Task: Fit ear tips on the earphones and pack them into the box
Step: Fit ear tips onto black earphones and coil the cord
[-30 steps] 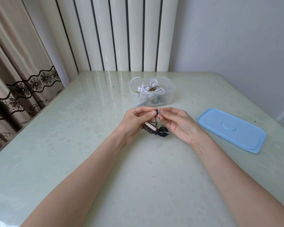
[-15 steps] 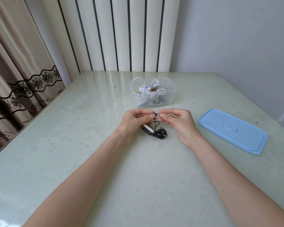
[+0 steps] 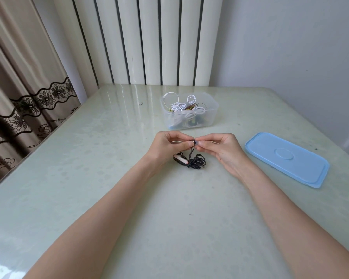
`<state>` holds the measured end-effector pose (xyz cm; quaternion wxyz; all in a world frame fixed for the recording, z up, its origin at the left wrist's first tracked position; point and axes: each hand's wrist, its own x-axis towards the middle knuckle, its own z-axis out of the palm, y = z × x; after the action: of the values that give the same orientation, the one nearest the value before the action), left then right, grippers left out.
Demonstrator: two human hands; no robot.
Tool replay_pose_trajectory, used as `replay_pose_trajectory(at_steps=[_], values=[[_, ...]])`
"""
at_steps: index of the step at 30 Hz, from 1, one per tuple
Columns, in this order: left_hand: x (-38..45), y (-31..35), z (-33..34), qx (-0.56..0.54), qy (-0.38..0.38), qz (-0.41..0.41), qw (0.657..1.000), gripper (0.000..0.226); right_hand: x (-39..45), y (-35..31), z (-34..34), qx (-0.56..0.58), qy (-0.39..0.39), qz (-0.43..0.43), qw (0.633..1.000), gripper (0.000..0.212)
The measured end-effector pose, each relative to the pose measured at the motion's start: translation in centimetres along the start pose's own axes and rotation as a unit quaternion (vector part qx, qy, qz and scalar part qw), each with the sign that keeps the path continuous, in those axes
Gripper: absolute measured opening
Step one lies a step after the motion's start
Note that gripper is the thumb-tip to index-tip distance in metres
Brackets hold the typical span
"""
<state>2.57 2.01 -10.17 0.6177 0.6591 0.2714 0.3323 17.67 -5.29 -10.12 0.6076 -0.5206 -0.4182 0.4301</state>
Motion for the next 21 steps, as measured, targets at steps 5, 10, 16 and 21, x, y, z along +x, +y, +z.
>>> replay_pose_trajectory(at_steps=[5, 10, 16, 21], values=[[0.0, -0.66, 0.63, 0.088, 0.03, 0.036, 0.995, 0.007, 0.11, 0.41, 0.57, -0.1, 0.029, -0.02, 0.994, 0.016], [0.13, -0.56, 1.09, 0.107, 0.055, 0.1, 0.988, 0.013, -0.02, 0.1, 0.5, 0.1, 0.038, 0.018, 0.994, 0.014], [0.0, -0.28, 0.28, 0.018, 0.031, 0.057, 0.998, 0.012, -0.22, -0.29, 0.55, 0.117, 0.018, 0.015, 0.993, 0.013], [0.25, -0.45, 0.43, 0.027, 0.019, 0.049, 0.998, 0.009, -0.14, -0.09, 0.41, 0.087, 0.026, 0.006, 0.996, 0.013]])
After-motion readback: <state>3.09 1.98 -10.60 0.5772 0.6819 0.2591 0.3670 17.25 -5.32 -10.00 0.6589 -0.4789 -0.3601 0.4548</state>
